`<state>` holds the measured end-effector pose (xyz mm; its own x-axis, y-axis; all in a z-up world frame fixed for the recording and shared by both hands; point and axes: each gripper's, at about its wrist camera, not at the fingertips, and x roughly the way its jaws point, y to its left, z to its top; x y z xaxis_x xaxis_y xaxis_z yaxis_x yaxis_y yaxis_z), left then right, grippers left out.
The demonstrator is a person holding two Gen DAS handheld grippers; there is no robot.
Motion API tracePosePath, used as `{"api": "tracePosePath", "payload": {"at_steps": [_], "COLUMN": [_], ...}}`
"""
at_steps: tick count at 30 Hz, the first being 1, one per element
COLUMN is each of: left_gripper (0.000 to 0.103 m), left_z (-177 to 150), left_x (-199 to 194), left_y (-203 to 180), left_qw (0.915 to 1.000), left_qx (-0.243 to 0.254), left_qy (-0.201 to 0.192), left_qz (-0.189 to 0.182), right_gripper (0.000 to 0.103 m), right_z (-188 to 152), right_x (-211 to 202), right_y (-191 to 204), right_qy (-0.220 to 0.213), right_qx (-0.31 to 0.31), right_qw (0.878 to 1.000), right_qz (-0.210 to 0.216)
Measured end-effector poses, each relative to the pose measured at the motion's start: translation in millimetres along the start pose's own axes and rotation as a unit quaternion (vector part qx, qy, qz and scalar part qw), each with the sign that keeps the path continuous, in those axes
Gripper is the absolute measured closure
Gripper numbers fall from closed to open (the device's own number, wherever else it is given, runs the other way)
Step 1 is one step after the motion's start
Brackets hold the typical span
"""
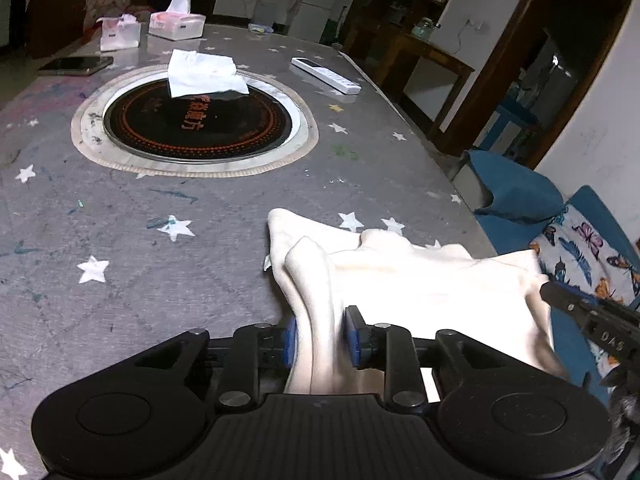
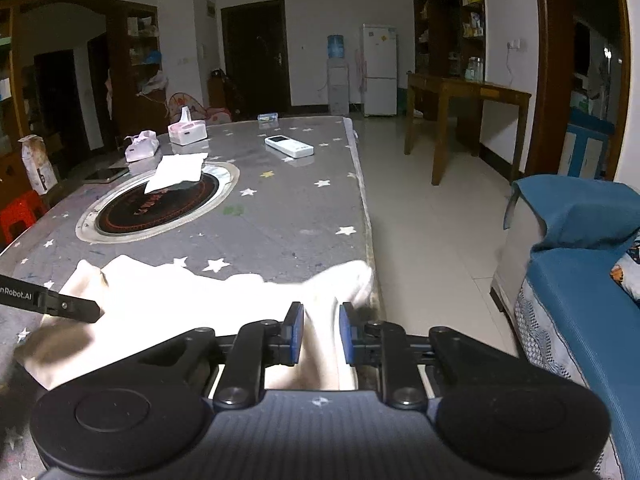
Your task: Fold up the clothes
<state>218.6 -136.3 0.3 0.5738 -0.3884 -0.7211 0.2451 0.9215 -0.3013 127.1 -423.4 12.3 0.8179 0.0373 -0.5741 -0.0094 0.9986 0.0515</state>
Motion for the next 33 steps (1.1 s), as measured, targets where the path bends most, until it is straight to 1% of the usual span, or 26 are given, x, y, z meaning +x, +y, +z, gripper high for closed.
{"api": "tracePosePath", "payload": {"at_steps": [1, 2, 3, 4, 6, 7, 8, 10, 12, 16, 17, 18, 19, 22, 23, 24, 26, 28, 33], "left_gripper": [0.067, 0.062, 0.06, 0.059, 0.052, 0.052, 0.051, 0.048, 0.046, 0.04, 0.038, 0.034, 0.032, 0.026, 0.022, 0.019, 0.017, 0.015, 0.007], "left_z": [-2, -4, -6, -9, -14, -17, -19, -25, -30, -40, -43, -45, -48, -58, -61, -64, -71, -76, -85], "left_x": [-2, -3, -6, -8, -14, -16, -19, -24, -29, -40, -43, -46, -50, -57, -60, -61, -66, -70, -79], "left_y": [-1, -2, -3, -3, -3, -3, -3, -4, -4, -3, -3, -2, -1, -1, -1, -1, -1, -2, -3], "left_qw": [1.0, 0.9999, 0.9998, 0.9998, 0.9996, 0.9995, 0.9994, 0.9991, 0.9988, 0.9982, 0.998, 0.998, 0.9979, 0.9976, 0.9974, 0.9972, 0.9966, 0.9963, 0.9958], "left_qx": [0.006, 0.011, 0.014, 0.017, 0.023, 0.026, 0.029, 0.034, 0.04, 0.046, 0.046, 0.045, 0.045, 0.049, 0.05, 0.052, 0.057, 0.06, 0.062], "left_qy": [-0.002, -0.003, -0.004, -0.005, -0.007, -0.008, -0.009, -0.011, -0.012, -0.018, -0.019, -0.02, -0.02, -0.019, -0.018, -0.017, -0.017, -0.018, -0.024], "left_qz": [0.005, 0.009, 0.011, 0.012, 0.016, 0.017, 0.019, 0.023, 0.026, 0.036, 0.038, 0.04, 0.041, 0.045, 0.048, 0.051, 0.058, 0.059, 0.063], "right_gripper": [0.081, 0.075, 0.072, 0.066, 0.064, 0.06, 0.054, 0.05, 0.048, 0.034, 0.029, 0.026, 0.022, 0.017, 0.012, 0.01, 0.002, 0.0, 0.0], "right_z": [-1, -2, -3, -5, -9, -12, -14, -20, -26, -37, -40, -42, -44, -51, -53, -55, -60, -64, -73], "right_x": [-3, -6, -8, -12, -19, -22, -25, -30, -37, -49, -52, -56, -58, -66, -68, -70, -75, -79, -88], "right_y": [1, 2, 4, 6, 12, 15, 18, 23, 29, 40, 43, 45, 48, 56, 59, 62, 67, 71, 82], "right_qy": [-0.001, -0.001, -0.002, -0.003, -0.003, -0.002, -0.001, -0.001, 0.0, 0.0, -0.001, -0.002, -0.003, -0.005, -0.005, -0.006, -0.006, -0.006, -0.003], "right_qx": [0.0, 0.0, 0.0, -0.001, -0.001, -0.001, 0.0, 0.002, 0.004, 0.004, 0.002, 0.001, 0.0, -0.003, -0.004, -0.005, -0.005, -0.005, -0.005], "right_qw": [1.0, 1.0, 1.0, 1.0, 1.0, 1.0, 1.0, 1.0, 1.0, 1.0, 1.0, 1.0, 1.0, 1.0, 1.0, 1.0, 1.0, 1.0, 1.0], "right_qz": [0.002, 0.003, 0.005, 0.008, 0.016, 0.02, 0.023, 0.028, 0.03, 0.029, 0.028, 0.028, 0.028, 0.03, 0.03, 0.03, 0.028, 0.026, 0.019]}}
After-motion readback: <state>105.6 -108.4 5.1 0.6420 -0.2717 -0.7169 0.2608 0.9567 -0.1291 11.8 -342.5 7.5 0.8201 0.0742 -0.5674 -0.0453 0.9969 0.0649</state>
